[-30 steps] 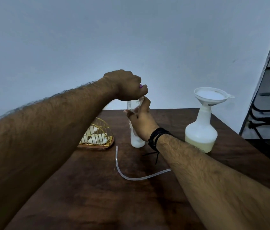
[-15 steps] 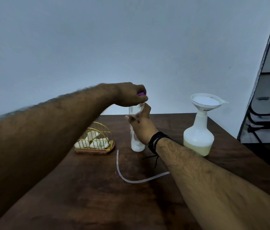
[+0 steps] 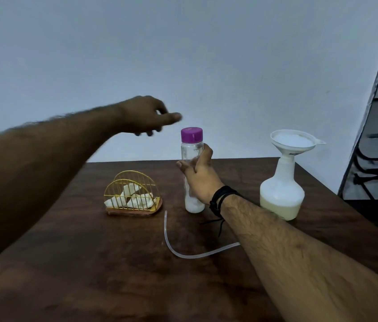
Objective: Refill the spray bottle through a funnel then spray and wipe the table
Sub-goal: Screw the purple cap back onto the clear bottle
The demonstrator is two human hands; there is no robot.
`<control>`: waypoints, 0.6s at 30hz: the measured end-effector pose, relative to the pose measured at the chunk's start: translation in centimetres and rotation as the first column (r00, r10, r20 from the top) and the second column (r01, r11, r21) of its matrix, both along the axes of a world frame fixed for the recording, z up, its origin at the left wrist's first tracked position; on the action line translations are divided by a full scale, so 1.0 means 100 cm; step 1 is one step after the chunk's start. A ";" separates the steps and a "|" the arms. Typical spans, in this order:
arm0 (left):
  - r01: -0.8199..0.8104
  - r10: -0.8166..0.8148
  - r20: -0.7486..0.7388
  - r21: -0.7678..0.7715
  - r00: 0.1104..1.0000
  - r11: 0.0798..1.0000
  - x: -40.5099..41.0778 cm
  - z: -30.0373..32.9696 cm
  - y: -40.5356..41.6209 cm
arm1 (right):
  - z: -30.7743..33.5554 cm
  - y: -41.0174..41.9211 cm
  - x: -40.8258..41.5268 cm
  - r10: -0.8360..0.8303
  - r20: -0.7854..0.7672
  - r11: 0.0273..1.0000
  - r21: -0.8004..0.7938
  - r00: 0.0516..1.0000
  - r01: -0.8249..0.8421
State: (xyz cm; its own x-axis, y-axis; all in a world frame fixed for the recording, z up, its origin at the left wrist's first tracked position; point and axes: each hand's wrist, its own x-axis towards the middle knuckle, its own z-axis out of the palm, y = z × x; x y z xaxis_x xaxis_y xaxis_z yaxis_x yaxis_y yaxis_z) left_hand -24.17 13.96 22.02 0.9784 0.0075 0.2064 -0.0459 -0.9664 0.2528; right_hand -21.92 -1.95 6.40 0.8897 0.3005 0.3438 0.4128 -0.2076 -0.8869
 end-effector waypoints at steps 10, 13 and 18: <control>0.157 -0.142 -0.069 0.307 0.987 0.939 0.013 -0.018 -0.050 | -0.005 0.002 0.006 -0.047 0.010 0.998 -0.041 0.999 0.047; 0.191 -0.196 -0.011 0.279 0.980 0.941 0.011 -0.029 -0.049 | -0.006 0.006 0.006 -0.062 -0.001 0.997 -0.040 0.998 0.062; 0.063 -0.108 0.156 0.268 0.982 0.961 0.001 -0.048 -0.051 | -0.014 0.003 0.003 -0.087 -0.021 0.989 -0.122 0.996 0.084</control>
State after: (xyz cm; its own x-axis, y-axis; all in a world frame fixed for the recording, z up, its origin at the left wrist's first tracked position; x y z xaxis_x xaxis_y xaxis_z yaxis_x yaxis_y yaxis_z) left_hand -24.11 8.90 17.26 0.9243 -0.1508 0.3505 -0.1514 -0.9881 -0.0258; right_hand -21.58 -1.65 5.03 0.9222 0.2605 0.2858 0.3657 -0.3473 -0.8635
